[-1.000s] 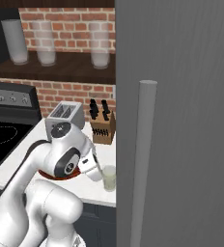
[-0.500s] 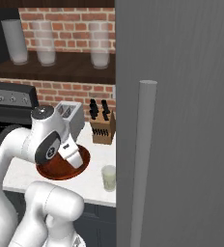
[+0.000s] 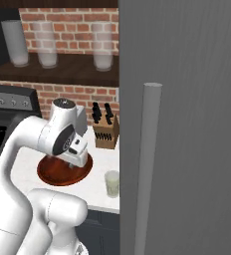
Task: Grab a lemon wedge from the fridge and one ice cube from the ice bowl, and put them in the glass of lemonade.
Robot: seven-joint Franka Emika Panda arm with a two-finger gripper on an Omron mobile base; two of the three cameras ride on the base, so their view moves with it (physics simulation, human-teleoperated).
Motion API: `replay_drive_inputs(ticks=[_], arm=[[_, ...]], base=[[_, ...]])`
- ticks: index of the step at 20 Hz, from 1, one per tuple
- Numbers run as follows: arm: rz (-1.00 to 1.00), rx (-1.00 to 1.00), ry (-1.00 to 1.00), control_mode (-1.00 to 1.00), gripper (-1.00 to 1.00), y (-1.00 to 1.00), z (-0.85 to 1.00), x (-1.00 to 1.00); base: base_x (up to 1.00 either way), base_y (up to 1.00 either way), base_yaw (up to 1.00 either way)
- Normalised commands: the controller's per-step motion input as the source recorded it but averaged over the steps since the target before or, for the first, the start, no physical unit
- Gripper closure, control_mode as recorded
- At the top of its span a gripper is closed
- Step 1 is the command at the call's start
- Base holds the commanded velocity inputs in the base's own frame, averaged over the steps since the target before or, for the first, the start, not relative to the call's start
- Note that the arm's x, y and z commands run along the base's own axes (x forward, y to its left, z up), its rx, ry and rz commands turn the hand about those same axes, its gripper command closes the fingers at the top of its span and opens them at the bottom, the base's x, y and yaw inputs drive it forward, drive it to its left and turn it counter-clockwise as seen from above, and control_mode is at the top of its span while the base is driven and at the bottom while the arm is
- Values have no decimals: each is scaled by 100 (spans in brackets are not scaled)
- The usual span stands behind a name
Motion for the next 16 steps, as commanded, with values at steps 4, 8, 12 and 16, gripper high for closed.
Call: replay_drive_inputs(ticks=[4,8,12,16], arm=[[3,-8,-3,-100,-100,1,1,-92],[0,-5,-10,-100,-100,3,0,-75],[0,0,-9,-100,-100,17,0,-16],[0,0,0,-100,-100,10,11,6]], base=[[0,0,0],[0,0,0],[0,0,0],[0,0,0]])
